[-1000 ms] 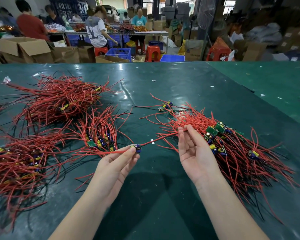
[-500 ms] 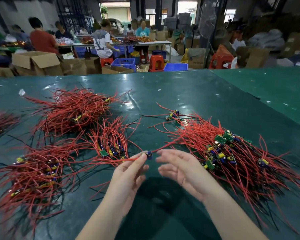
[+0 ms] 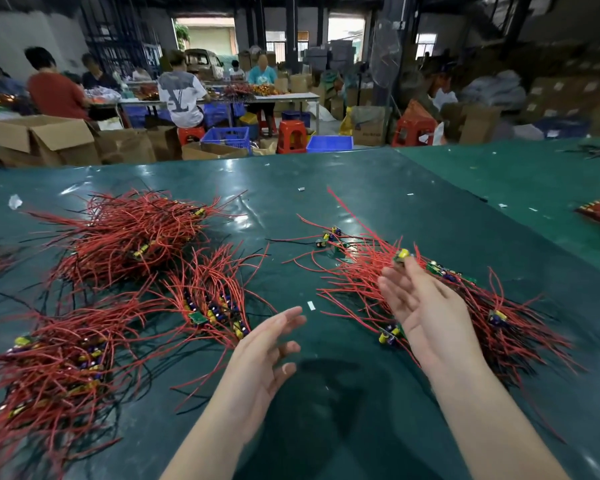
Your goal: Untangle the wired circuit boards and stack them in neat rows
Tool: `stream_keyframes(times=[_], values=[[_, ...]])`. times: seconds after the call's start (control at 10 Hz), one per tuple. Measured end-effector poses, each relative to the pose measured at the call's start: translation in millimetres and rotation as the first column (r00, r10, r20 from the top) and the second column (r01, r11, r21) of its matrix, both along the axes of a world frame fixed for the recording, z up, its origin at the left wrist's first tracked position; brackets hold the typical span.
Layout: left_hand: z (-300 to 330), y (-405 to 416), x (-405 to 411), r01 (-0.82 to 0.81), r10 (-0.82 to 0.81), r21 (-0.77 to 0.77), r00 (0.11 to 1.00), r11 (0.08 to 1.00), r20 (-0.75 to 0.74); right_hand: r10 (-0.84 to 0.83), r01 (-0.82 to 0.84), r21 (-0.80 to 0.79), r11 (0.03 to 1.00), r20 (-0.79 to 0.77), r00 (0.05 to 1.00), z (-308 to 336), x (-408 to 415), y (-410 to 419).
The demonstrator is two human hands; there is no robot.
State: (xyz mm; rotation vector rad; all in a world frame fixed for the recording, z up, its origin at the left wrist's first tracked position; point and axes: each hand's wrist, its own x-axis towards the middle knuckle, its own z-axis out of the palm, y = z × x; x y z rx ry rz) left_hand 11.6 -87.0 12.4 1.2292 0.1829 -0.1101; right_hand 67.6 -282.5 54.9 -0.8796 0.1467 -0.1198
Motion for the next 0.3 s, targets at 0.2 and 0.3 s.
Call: stream_keyframes(times=[0.2,0.3], values=[[-4.8,-0.6,-2.0,0.071,-0.070,-0.017,0.995,0.997,0.071,-0.077,0.089,0.104,0.991,-0.116,0.990,-35.8,-3.5,-14.1],[-3.2,-5.0,-4.0,0.017,-0.029,0.108,0.993,0.994,0.114,-0.115,0.133,0.138,0.981,-0.134,0.984,-35.4,-2.3,-13.9]])
